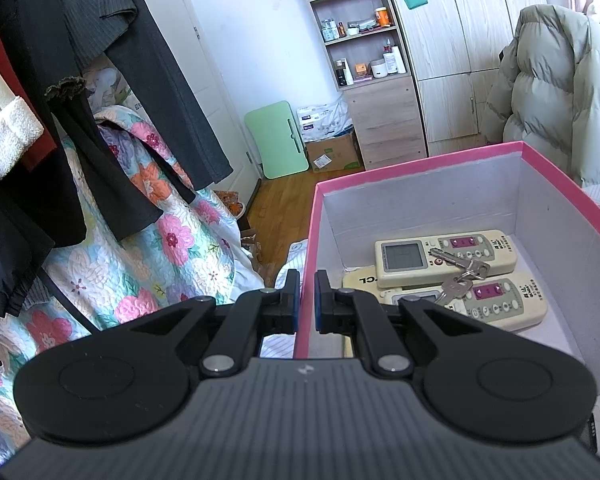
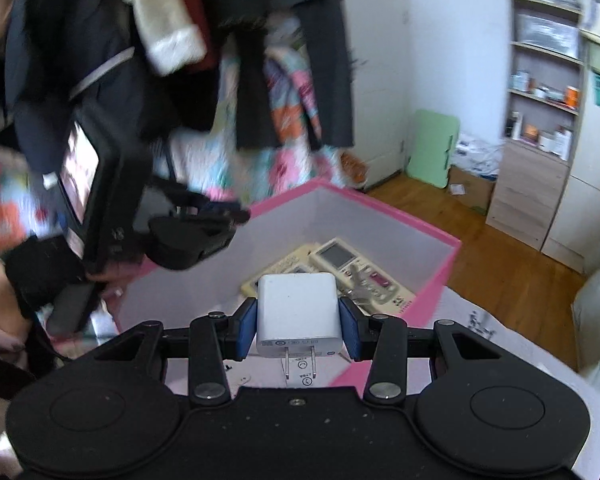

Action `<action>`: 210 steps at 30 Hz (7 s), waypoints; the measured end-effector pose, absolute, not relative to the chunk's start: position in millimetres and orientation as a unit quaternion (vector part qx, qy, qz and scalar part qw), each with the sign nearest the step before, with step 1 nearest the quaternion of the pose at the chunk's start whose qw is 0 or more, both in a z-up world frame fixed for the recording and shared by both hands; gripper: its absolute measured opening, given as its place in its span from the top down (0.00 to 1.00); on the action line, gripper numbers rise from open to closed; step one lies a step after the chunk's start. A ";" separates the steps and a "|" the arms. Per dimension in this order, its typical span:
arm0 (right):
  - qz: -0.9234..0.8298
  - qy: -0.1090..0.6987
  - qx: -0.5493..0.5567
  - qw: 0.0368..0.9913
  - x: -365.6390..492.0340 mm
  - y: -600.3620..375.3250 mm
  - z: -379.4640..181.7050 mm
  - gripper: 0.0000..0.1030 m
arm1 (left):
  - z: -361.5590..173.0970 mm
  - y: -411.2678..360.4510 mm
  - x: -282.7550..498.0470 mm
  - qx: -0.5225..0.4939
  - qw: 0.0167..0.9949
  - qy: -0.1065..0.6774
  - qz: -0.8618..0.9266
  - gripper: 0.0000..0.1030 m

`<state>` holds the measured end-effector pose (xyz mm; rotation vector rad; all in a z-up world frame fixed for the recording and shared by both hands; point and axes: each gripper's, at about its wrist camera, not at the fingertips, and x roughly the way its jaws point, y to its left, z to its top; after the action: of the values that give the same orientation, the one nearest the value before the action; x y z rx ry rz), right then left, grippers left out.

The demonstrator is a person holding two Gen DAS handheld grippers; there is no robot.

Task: Organize rigid objects
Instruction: 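Lower the held white charger into the pink box and open the right tool, then grasp the second white charger block on the bed with the right tool, then carry the white charger into the pink box and release it, then pinch the single silver key on the bed with the right tool, then carry the key into the pink box and drop it beside the remotes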

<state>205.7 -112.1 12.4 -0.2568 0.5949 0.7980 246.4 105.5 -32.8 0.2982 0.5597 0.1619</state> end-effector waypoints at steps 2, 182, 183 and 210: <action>0.349 0.275 -0.180 0.878 208.2 -94.1 4.7 0.53 | -32.4 106.8 246.6 0.145 0.947 0.275 0.079 0.94; 0.338 0.142 -0.008 0.930 217.3 -160.9 20.4 0.97 | -28.9 112.5 247.7 0.132 0.950 0.272 0.080 0.95; 0.346 0.144 -0.007 0.927 216.9 -155.6 24.1 0.97 | -29.0 112.7 247.5 0.131 0.950 0.271 0.079 0.95; 0.370 0.377 0.057 0.847 339.3 -18.9 -23.3 0.89 | -29.5 113.6 246.4 0.135 0.950 0.272 0.074 0.93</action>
<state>339.3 -18.9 -23.3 0.1197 0.7955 0.7794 246.4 113.6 -29.5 0.2741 0.5532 0.1496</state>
